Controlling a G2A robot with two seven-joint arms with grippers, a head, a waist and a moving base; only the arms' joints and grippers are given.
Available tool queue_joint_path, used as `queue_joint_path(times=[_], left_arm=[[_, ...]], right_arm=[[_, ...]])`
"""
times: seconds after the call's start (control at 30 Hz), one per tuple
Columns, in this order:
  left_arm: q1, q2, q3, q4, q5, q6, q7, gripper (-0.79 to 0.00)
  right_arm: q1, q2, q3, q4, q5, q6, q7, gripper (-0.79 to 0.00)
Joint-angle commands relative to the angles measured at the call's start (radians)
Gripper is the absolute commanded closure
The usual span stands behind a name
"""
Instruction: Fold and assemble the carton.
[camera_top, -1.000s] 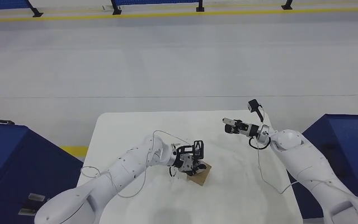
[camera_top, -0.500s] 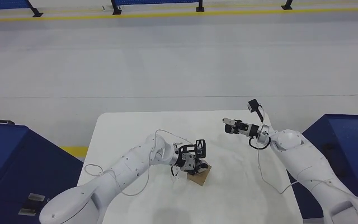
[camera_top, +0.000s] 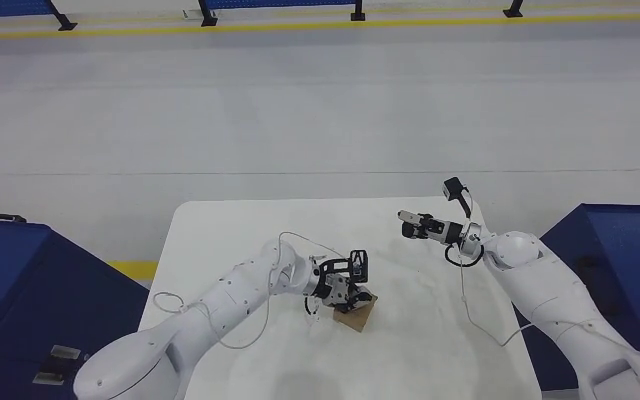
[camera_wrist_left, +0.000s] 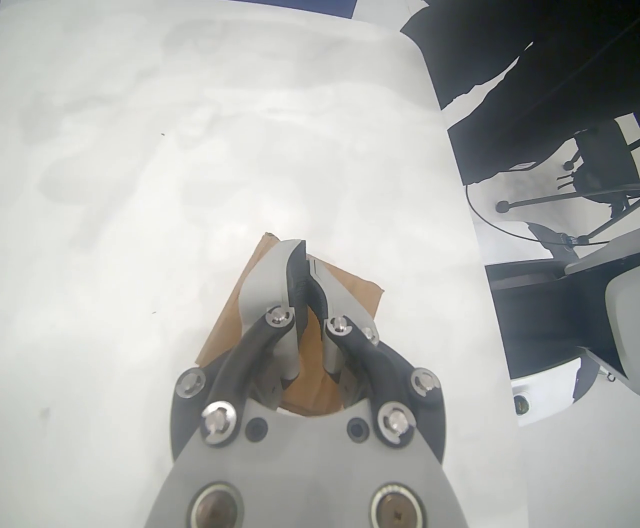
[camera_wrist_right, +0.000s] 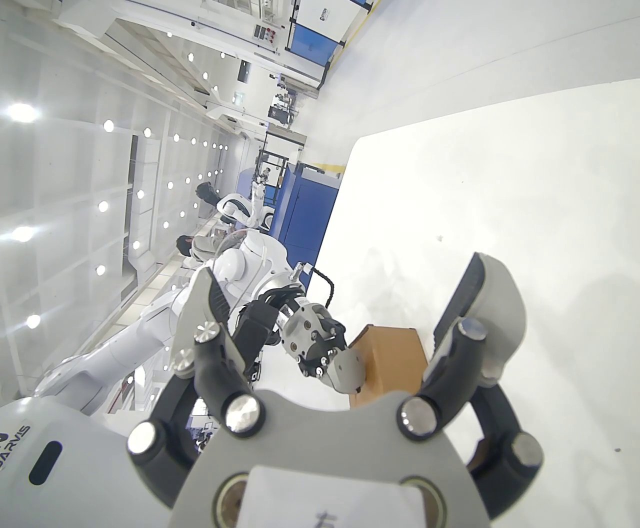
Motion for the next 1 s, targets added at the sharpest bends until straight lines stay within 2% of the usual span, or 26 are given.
queue_joint_path(times=[0.0, 0.13, 0.37, 0.57, 0.8, 0.97], left_arm=[[-0.003, 0.0, -0.004, -0.011, 0.009, 0.0, 0.018, 0.0], [0.001, 0.007, -0.008, -0.026, 0.042, 0.0, 0.054, 0.0], [0.0, -0.006, 0.001, 0.008, 0.001, 0.0, -0.002, 0.0], [-0.001, 0.001, -0.008, -0.021, 0.04, 0.0, 0.046, 0.0], [-0.004, -0.007, 0.015, 0.008, -0.022, 0.0, -0.007, 0.0], [-0.011, 0.0, -0.006, -0.021, 0.024, 0.0, 0.048, 0.0]], right_arm=[[0.0, 0.0, 0.0, 0.0, 0.0, 0.0, 0.0, -0.785], [0.0, 0.0, 0.0, 0.0, 0.0, 0.0, 0.0, -0.785], [0.0, 0.0, 0.0, 0.0, 0.0, 0.0, 0.0, -0.785], [0.0, 0.0, 0.0, 0.0, 0.0, 0.0, 0.0, -0.785], [0.0, 0.0, 0.0, 0.0, 0.0, 0.0, 0.0, -0.785], [0.0, 0.0, 0.0, 0.0, 0.0, 0.0, 0.0, -0.785]])
